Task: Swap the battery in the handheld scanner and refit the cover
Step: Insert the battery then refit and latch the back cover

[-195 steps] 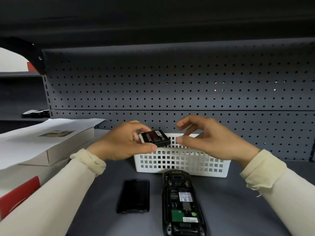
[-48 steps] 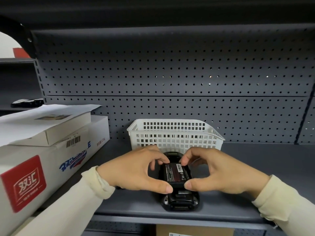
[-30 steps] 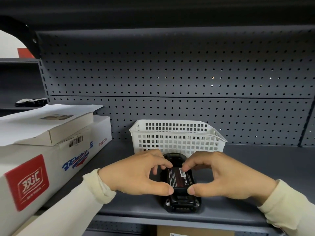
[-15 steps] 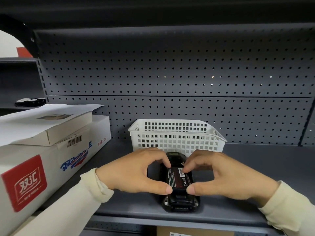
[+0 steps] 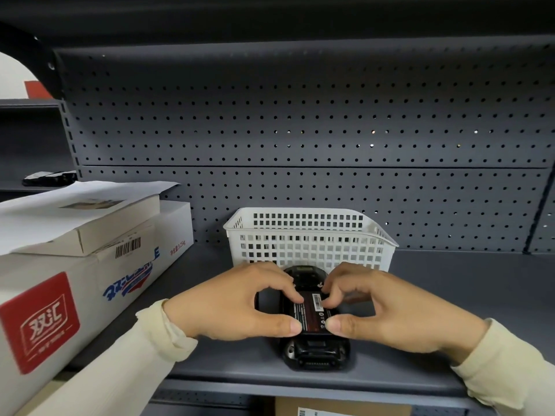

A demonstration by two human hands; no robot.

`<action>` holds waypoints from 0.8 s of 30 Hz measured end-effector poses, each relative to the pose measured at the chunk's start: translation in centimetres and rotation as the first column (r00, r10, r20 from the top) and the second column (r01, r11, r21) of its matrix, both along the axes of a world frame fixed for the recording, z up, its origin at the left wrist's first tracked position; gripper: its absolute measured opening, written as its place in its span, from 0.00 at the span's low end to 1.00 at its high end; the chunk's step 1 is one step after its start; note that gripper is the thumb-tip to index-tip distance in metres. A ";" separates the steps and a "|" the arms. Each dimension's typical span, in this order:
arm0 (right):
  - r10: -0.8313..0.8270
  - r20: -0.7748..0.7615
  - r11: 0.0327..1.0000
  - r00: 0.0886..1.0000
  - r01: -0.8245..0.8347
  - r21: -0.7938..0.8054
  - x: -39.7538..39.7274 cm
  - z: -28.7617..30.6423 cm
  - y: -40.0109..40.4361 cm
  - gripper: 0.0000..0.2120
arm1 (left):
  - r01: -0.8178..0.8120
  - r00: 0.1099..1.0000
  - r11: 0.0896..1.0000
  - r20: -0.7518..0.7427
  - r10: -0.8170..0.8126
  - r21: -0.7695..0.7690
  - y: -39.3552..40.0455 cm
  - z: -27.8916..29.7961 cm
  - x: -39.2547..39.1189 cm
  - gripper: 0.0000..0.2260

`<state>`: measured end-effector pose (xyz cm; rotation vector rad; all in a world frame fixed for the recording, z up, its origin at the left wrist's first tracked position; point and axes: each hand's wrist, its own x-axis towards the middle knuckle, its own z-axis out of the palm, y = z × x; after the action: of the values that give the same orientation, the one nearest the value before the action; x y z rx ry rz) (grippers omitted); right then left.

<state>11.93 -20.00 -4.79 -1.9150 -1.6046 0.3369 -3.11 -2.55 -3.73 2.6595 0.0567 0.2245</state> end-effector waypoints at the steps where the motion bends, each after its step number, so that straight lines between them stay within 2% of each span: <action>1: 0.001 0.001 1.000 1.000 -0.001 0.002 0.0 0.0 0.0 0.14 | -0.001 1.000 1.000 -0.001 0.001 0.000 0.0 0.0 0.0 0.16; 8: -0.003 0.023 1.000 1.000 0.003 -0.007 0.1 0.1 0.2 0.19 | 0.016 1.000 1.000 0.001 -0.016 -0.023 0.0 -0.3 0.3 0.16; 11: -0.007 0.032 1.000 0.999 0.007 -0.007 0.0 0.0 0.1 0.18 | 0.018 1.000 1.000 0.010 -0.018 -0.017 -0.2 -0.2 0.2 0.17; 16: -0.016 0.054 1.000 0.998 0.016 -0.008 -0.4 0.1 -0.3 0.13 | 0.019 1.000 0.993 -0.024 -0.016 0.113 -0.2 0.2 -0.6 0.19; 20: -0.031 0.059 0.999 0.998 0.032 -0.018 -0.6 0.2 -0.6 0.08 | -0.126 0.992 0.975 0.041 0.121 0.182 1.5 1.4 -2.0 0.20; 22: -0.035 0.060 0.999 0.998 0.036 -0.018 -0.6 0.2 -0.6 0.09 | -0.196 0.980 0.969 -0.015 0.200 0.152 2.6 1.6 -2.7 0.23; 24: -0.040 0.054 0.999 0.998 0.041 -0.012 -0.4 0.2 -0.6 0.12 | -0.225 0.961 0.966 -0.134 0.242 0.127 3.5 1.4 -2.9 0.28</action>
<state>11.48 -20.60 -4.60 -1.9786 -1.5996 0.2815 -6.03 0.91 -2.29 2.7739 0.4205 0.1075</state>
